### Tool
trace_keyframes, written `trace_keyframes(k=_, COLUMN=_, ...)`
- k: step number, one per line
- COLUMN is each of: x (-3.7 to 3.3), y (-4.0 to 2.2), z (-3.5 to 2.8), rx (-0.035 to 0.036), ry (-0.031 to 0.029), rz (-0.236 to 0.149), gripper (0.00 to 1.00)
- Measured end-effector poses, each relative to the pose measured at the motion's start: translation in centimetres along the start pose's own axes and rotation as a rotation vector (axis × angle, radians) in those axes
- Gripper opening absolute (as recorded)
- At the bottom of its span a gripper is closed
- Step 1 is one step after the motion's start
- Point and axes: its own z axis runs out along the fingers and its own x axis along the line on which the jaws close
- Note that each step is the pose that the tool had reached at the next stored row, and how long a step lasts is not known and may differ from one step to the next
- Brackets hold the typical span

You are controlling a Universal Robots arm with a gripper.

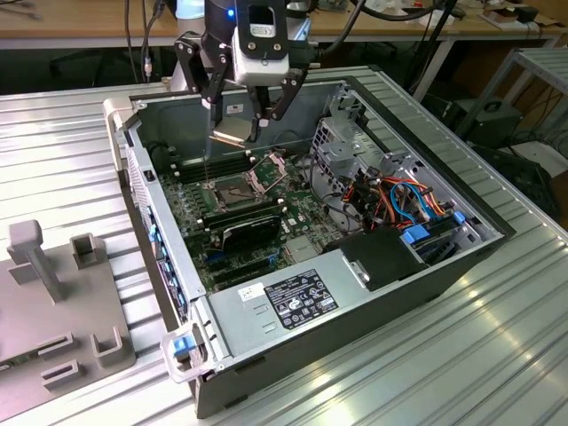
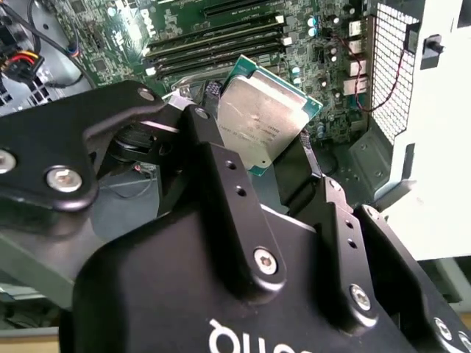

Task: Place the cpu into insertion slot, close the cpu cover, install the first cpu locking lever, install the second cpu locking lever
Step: 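Place the cpu into insertion slot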

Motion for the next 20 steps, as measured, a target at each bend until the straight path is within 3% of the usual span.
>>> trace_keyframes(k=3, x=-0.02, y=0.01, z=0.04, rx=0.0015, ry=-0.0030, rz=0.067, gripper=0.55)
trace_keyframes(k=12, x=-0.03, y=0.03, z=0.08, rx=0.0044, ry=-0.0087, rz=0.192, gripper=0.55)
trace_keyframes(k=20, x=-0.03, y=0.03, z=0.11, rx=0.0080, ry=-0.0154, rz=0.343, gripper=0.55)
